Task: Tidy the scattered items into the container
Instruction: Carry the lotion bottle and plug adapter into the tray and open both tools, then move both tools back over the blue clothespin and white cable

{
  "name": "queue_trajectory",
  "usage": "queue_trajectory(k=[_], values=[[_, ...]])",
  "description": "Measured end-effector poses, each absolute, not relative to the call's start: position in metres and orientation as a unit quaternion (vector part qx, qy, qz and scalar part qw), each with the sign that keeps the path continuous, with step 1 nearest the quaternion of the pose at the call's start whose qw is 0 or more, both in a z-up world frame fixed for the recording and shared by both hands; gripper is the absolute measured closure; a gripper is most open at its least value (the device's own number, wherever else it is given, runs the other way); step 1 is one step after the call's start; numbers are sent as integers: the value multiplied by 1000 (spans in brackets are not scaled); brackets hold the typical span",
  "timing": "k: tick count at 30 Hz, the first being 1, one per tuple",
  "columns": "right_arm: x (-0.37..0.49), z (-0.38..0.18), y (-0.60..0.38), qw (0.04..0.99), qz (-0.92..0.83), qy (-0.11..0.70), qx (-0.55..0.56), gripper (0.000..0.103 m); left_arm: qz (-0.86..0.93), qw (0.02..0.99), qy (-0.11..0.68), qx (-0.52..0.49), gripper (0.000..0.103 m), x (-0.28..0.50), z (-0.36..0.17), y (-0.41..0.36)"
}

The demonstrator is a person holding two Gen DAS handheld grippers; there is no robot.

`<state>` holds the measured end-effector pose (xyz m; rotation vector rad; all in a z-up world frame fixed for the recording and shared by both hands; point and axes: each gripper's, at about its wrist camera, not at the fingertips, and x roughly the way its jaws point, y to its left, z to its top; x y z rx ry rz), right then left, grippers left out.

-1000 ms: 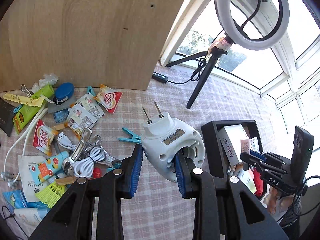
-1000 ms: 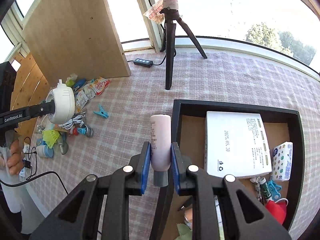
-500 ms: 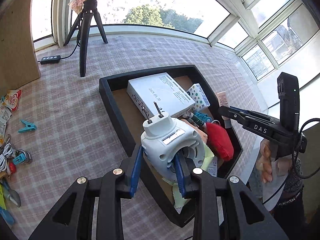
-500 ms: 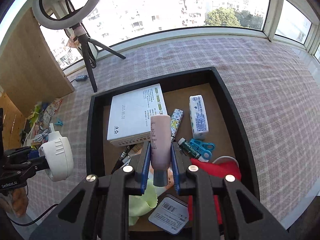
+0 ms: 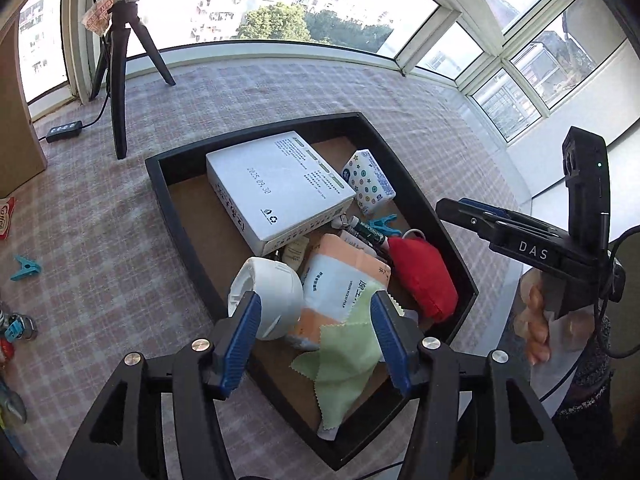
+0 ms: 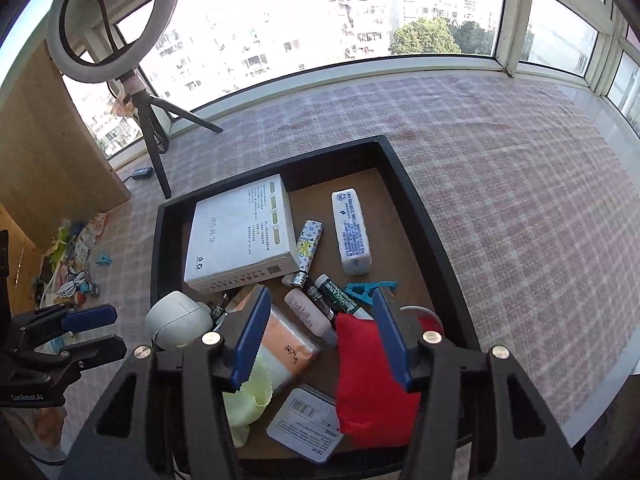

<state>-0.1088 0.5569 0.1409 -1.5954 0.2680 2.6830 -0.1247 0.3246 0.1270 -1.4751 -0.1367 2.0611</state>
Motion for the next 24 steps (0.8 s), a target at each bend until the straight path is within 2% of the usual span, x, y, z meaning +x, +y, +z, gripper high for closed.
queue_trajectory(k=[13,24], values=[[-125,130,486,-73,850,46,-519,51,807,217,-77,-544,48,-124,126,243],[-151,125,390,-156,837,-17,-524,51,827,96,-115,-541,50,-127,110,120]])
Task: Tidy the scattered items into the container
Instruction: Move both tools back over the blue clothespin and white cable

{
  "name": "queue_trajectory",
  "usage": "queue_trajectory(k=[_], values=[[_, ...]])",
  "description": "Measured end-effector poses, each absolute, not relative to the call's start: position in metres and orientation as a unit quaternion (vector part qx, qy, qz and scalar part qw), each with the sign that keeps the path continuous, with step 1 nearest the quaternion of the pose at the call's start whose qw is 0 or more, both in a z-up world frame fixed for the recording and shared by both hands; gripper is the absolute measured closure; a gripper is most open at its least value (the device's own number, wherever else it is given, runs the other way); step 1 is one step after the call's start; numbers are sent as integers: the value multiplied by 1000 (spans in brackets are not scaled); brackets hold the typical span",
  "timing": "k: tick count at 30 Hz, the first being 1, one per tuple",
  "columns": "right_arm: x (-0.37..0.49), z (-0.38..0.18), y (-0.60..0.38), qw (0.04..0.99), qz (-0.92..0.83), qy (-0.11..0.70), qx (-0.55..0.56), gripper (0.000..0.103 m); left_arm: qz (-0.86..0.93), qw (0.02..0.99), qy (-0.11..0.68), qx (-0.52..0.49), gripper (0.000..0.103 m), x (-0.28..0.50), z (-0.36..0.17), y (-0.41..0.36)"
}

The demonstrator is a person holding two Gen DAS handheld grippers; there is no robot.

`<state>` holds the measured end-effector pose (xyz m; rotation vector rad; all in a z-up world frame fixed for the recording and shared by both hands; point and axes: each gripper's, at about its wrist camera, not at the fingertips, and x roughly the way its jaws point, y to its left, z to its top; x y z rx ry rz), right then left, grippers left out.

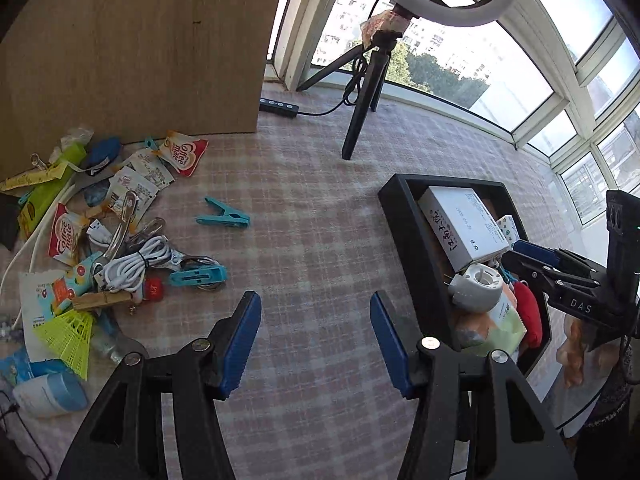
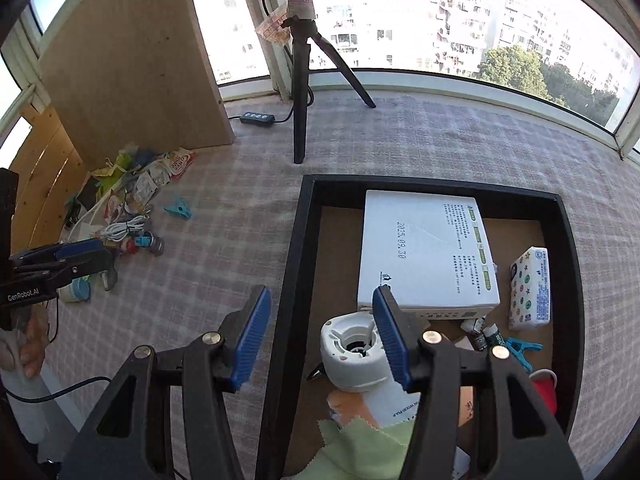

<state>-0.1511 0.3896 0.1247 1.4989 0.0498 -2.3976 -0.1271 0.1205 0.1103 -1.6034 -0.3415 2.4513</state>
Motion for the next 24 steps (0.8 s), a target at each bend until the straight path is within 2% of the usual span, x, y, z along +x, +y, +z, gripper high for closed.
queue_trajectory(k=[9,19,21,24], values=[[-183,105,299,224,-806,74,542,51,807,22,-199,-556,50,-127,86,32],[-215,90,202,288,-775,128,547,51,784,-11,-200,-588,50,-148,61,6],[-221,83,189,295,-769,130,552,52,779,-13,-204,-593,52,-150,56,6],[-230,69,175,302,-758,132,562,60,774,-12,-203,-600,54,-153,51,7]])
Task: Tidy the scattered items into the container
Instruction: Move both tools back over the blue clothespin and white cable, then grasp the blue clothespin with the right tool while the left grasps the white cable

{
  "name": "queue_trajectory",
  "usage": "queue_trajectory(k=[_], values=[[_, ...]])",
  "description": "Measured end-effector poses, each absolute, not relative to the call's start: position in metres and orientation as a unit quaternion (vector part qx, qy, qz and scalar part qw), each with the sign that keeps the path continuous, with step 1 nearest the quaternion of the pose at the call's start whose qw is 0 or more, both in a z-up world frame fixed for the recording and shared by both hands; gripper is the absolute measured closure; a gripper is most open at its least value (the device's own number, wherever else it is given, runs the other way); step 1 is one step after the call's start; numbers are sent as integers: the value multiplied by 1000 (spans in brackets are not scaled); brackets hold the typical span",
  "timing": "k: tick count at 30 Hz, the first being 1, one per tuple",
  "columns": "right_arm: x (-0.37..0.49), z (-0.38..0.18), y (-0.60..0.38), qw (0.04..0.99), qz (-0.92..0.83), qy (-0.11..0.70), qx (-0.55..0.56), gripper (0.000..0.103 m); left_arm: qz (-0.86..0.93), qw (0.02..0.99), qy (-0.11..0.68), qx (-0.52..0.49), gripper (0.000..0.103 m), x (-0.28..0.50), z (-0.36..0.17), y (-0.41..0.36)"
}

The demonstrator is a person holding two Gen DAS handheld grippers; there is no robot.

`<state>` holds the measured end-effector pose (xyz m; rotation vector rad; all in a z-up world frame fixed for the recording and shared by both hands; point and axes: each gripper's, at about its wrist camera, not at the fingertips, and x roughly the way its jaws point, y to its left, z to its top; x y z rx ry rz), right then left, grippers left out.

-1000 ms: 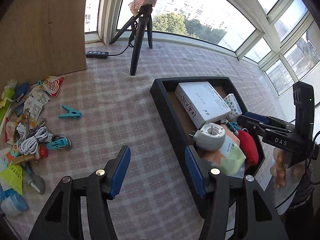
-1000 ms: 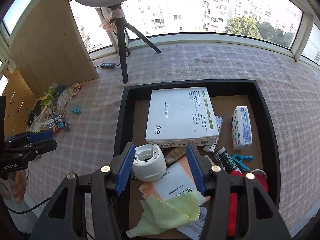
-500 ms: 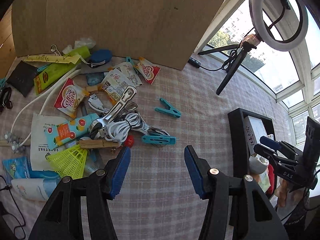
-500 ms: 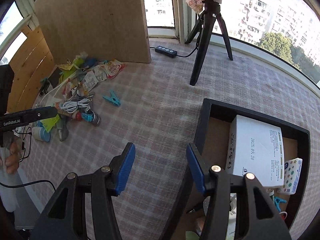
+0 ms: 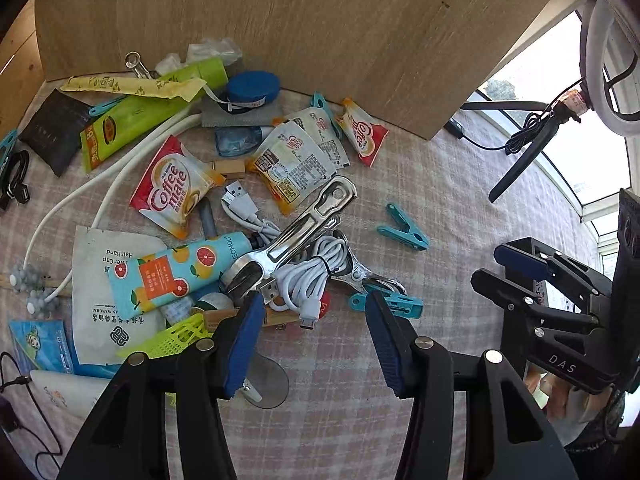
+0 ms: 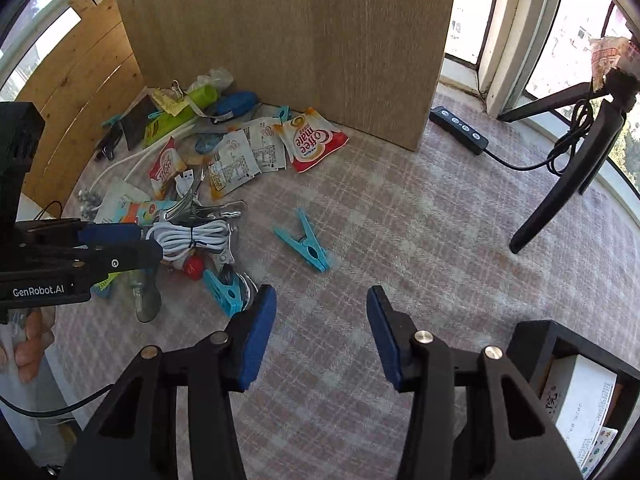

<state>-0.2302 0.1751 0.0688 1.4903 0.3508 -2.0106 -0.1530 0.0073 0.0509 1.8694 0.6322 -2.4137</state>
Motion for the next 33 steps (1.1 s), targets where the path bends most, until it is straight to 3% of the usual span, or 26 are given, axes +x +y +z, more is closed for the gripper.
queue_trajectory(k=[9,13,15,17,19,24,26,27,33], values=[[-257,35,152,299,-746,129,581,67,-769,5,183,612,54,-169,42,17],[-266,23,148,293,-742,123,591,76,-766,-1,174,619,55,-175,36,24],[-267,22,147,298,-741,117,590,76,-762,-7,173,624,62,-177,31,28],[-267,23,146,299,-740,117,591,76,-754,-16,182,631,83,-178,26,31],[-265,22,145,304,-735,115,595,77,-751,-22,188,633,92,-179,22,33],[-259,23,142,313,-732,132,590,77,-754,-21,181,631,89,-179,20,38],[-260,22,141,315,-728,133,594,76,-755,-29,176,631,67,-179,22,41],[-261,22,140,316,-726,135,596,76,-759,-27,169,628,64,-178,26,42],[-266,19,137,316,-713,141,611,82,-790,-55,57,608,63,-186,47,66]])
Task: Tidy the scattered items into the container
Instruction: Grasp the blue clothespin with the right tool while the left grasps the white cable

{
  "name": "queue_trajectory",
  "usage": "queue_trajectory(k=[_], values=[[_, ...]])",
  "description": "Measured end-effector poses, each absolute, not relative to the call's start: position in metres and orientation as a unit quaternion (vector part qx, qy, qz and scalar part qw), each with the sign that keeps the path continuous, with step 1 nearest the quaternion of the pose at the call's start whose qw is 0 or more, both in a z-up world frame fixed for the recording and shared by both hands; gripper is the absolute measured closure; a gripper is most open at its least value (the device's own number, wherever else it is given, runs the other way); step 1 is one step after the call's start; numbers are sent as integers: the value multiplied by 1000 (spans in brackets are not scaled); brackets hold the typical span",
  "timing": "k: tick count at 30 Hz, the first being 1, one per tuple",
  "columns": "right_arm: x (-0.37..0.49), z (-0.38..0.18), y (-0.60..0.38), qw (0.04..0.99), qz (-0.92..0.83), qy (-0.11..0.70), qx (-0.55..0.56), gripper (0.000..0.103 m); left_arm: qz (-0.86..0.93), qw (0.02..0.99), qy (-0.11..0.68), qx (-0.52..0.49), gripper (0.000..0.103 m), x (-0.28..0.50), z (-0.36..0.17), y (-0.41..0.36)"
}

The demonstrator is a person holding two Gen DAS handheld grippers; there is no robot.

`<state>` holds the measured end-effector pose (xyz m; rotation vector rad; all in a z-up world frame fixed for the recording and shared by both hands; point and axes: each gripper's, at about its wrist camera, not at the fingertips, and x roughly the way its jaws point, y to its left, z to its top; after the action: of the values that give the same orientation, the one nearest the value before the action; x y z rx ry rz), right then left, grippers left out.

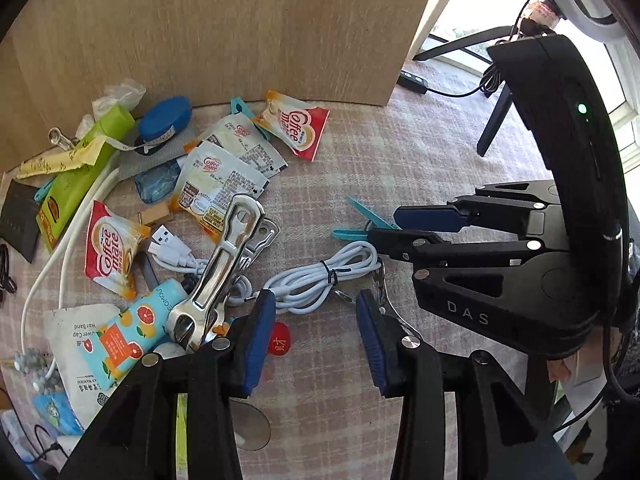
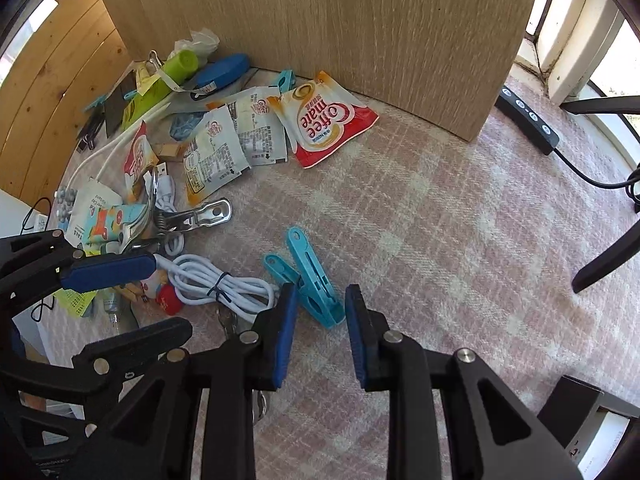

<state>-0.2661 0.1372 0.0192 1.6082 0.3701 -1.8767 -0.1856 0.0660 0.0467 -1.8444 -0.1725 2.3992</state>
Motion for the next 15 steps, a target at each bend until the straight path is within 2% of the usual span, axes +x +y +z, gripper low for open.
queue_trajectory(k=[8,13,15], values=[[-274,18,159,289,-714,119,626,86,773,92,82,-622,63,-209,30,96],[-279,17,173,282,-716,97,631,86,756,98,109,-638,64,-222,11,104],[-279,17,176,279,-718,92,630,87,754,101,104,-641,71,-226,7,103]])
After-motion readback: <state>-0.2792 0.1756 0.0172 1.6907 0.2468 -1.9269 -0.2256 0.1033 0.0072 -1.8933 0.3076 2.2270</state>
